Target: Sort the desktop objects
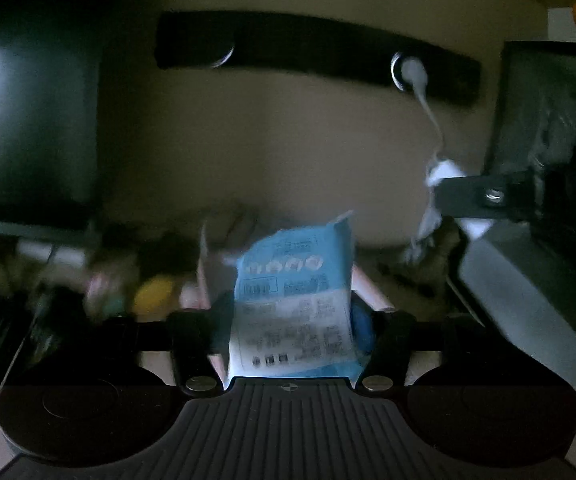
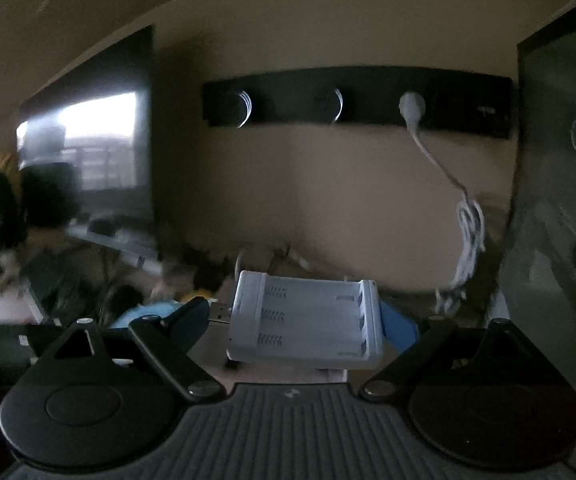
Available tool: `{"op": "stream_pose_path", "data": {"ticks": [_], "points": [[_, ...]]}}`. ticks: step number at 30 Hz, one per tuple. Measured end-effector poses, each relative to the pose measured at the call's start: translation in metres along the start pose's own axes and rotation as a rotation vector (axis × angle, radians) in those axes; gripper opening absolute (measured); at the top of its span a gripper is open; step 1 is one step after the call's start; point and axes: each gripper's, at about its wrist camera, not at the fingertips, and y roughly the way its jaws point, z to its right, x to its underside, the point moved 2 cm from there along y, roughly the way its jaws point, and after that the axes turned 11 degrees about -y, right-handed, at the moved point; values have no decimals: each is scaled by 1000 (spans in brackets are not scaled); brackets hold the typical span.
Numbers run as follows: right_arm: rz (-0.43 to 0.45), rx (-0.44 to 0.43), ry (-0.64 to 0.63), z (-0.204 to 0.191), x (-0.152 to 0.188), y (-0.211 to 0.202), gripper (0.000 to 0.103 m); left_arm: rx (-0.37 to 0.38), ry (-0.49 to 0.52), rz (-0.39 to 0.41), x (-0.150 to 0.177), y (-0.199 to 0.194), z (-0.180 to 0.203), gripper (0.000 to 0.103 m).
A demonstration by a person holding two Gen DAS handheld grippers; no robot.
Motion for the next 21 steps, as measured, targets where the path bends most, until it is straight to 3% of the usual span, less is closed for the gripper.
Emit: {"op": "stream_pose_path", "data": {"ticks": [2, 5, 8, 13, 17, 19, 21], "points": [[-31, -14, 62, 7, -17, 27, 93, -26, 35, -19, -6, 19, 1, 91], [-32, 26, 119, 20, -22, 38, 96, -53, 3, -52, 6, 16, -15, 96], [-31, 73, 116, 27, -6, 38, 100, -125, -32, -117, 34, 4, -38, 96], [-161, 108, 78, 21, 30, 63, 100, -226, -169, -239, 74, -13, -86, 96], [-235, 86, -5, -10, 49, 89, 100, -285, -229, -254, 86, -26, -122, 96], [-255, 48, -19, -29, 50, 104, 93, -297, -238, -238, 84, -34, -135, 96], [-276, -16, -24, -51, 45, 122, 74, -308, -234, -218, 81, -44, -148, 97]]}}
